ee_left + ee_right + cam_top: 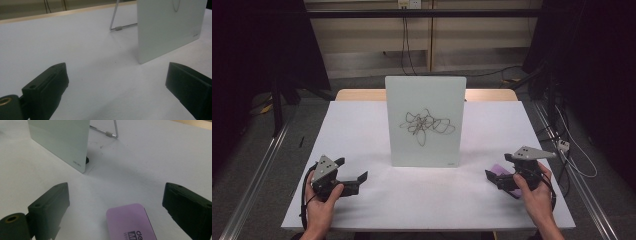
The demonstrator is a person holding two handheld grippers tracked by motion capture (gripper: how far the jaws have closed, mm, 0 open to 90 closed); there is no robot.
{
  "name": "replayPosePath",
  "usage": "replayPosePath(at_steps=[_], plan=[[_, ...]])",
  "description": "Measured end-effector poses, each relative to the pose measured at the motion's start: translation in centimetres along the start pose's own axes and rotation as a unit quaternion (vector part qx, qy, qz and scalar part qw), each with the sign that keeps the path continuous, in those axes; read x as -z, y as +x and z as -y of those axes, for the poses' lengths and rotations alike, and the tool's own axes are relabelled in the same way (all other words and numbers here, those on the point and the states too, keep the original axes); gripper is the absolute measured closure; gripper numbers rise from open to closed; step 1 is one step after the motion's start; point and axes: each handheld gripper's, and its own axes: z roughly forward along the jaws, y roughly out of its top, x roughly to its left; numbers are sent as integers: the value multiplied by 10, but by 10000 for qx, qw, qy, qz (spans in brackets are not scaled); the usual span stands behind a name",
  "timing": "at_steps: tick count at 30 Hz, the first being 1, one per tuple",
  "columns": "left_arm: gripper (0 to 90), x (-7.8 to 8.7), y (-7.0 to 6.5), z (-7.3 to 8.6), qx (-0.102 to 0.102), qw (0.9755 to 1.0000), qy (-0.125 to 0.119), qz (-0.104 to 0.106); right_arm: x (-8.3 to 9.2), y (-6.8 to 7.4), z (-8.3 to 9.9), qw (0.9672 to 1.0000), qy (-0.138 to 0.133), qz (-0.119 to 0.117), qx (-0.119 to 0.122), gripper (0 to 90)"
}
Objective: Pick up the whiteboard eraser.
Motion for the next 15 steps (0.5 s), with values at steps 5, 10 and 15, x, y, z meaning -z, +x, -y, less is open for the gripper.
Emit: replayPosePath(at_steps=[5,10,15], plan=[[41,3,0,1,143,9999,-15,88,-6,-8,-8,9996,256,-11,77,103],[42,2,0,1,114,9999,48,61,-9,-20,-20,9986,484,-112,194,93],[42,0,-1,1,132,9998,62,114,-15,-30,-24,9979,622,-52,188,106]])
